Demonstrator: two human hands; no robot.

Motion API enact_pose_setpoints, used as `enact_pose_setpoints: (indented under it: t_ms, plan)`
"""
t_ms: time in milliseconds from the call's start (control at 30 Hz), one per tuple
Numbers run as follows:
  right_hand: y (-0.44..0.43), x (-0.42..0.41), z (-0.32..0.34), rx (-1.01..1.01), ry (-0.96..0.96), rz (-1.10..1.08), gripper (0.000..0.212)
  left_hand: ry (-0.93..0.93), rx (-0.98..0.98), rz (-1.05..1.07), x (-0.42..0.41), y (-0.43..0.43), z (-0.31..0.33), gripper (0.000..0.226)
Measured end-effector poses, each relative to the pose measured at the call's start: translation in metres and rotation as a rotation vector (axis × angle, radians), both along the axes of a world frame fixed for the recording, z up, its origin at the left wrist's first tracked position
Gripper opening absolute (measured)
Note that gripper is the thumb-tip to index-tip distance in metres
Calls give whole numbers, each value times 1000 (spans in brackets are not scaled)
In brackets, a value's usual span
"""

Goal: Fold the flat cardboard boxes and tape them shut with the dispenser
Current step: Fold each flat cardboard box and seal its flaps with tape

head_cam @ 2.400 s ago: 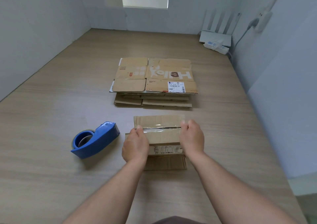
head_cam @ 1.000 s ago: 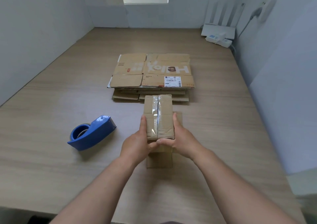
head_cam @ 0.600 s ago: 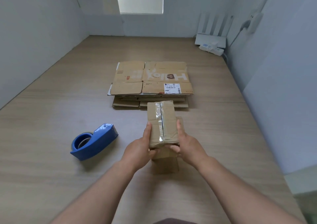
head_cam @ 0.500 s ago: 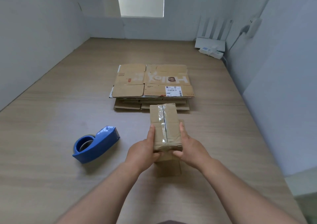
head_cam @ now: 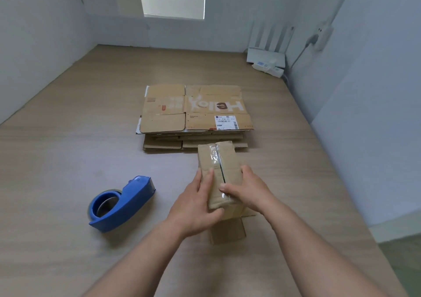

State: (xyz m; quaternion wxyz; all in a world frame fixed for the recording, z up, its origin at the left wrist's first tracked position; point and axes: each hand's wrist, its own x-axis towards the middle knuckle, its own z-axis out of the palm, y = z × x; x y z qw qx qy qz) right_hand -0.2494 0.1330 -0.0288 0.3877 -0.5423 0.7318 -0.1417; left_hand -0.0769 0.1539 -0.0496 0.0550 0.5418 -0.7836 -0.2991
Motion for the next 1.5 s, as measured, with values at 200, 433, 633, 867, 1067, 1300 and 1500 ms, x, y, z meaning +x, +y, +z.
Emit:
enact_pose_setpoints:
  t_ms: [200, 433, 633, 867, 1067, 1300, 1500]
  plan:
    - [-31, 14, 4, 100, 128, -123, 77, -68, 53, -5, 3, -33, 3, 121]
    - [-29, 16, -9, 86, 23, -103, 80, -40, -8, 54, 3, -24, -3, 102]
    - [8, -2, -17, 36, -286, 58, 69, 57, -64, 87, 1, -19, -7, 80]
    - [14, -3, -13, -34, -292, 99, 73, 45, 47, 62, 18, -5, 3, 107]
    - [17, -4, -9, -53, -293, 126, 75, 84, -264, 509, 85, 7, -1, 70]
    - [16, -4, -13, -37, -288, 96, 75, -356, 39, 743, 130, 0, -21, 55]
    - [16, -3, -10, -20, -264, 80, 74, -391, 192, 729, 137, -18, -22, 37]
